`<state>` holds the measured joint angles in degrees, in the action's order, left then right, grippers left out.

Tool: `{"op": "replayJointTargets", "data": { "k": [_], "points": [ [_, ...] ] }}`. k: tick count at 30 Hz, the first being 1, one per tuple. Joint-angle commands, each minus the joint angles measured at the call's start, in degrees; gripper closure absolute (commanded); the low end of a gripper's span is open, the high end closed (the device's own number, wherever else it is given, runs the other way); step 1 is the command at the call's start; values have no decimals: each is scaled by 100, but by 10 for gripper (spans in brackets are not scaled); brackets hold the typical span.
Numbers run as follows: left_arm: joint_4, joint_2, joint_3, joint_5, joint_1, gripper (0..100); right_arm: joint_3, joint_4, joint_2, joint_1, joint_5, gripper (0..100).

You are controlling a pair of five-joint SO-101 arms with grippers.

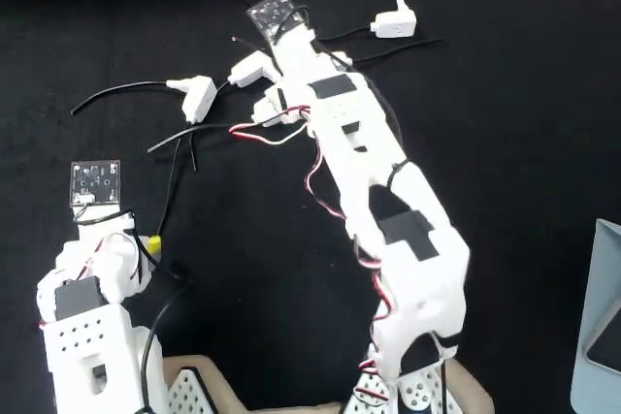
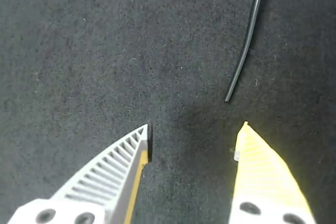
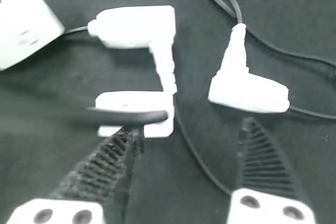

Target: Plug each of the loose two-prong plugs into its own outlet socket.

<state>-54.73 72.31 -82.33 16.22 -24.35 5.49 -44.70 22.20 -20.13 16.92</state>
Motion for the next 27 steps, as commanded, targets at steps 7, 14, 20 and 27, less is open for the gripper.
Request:
{"op": "replayJointTargets", "data": {
  "k": [7,14,20,27],
  "points": [
    [97,70,31,0,-40,737,-901,-1881,-2457,-70,-9,969],
    [88,70,75,0,145,941,-4013,-1178,-5270,35,-9,986],
    [79,70,66,0,321,972,-6721,-176,-8075,26,-185,986],
    [88,185,92,-53,347,972,-8558,-114,-10536,35,-1064,985]
  ]
}}
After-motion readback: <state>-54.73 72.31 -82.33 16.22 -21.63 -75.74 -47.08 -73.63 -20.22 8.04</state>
